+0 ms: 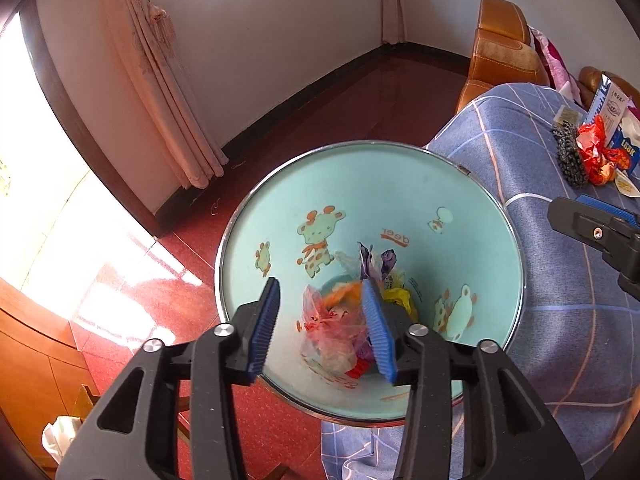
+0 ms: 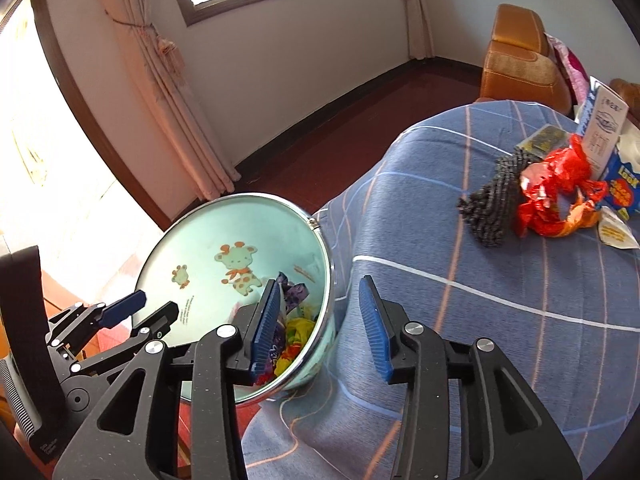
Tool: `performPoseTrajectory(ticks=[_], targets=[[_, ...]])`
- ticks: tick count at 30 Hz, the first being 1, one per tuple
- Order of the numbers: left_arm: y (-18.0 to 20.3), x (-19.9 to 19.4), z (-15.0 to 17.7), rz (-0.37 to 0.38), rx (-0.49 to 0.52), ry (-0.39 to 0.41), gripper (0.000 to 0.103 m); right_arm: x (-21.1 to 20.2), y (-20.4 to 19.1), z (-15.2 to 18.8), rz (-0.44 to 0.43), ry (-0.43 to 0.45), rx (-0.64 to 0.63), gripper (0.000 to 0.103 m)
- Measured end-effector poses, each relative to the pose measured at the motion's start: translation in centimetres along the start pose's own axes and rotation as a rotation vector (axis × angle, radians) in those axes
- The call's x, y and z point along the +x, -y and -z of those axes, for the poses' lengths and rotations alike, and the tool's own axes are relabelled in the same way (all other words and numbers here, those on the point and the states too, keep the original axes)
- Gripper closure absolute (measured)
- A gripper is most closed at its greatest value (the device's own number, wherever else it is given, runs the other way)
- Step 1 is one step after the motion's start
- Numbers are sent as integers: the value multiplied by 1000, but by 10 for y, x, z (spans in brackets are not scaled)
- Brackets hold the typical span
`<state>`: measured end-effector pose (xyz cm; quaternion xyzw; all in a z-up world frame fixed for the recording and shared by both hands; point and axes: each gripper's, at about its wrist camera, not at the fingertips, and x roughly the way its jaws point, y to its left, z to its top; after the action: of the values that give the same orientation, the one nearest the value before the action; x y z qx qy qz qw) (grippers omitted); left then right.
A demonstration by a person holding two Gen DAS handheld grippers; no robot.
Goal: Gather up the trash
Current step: 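Carry the silver wrapper and yellow bag over the bin and open both tools, then grasp the black coiled rope with the left tool while the right tool grasps the white printed packet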
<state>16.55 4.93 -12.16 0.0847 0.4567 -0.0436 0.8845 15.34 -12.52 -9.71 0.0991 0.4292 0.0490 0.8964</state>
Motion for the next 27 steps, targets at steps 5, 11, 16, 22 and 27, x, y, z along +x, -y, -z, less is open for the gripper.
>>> performPoseTrajectory(ticks=[5,11,16,22,27], targets=[[6,-11,-3,-18,7,25,45,-10,15,5,18,27,39,45],[16,-21,-6,-41,20,47,30,-19,36,9,41,58,94,33],[27,-27,-7,-40,32,56,24,-26,50,11,54,67,114,33],[43,-30,-8,-22,53,56,18,-33,77,18,87,71,158,33],[60,-30,-10,-13,75,55,15,-41,102,26,119,78,187,33]])
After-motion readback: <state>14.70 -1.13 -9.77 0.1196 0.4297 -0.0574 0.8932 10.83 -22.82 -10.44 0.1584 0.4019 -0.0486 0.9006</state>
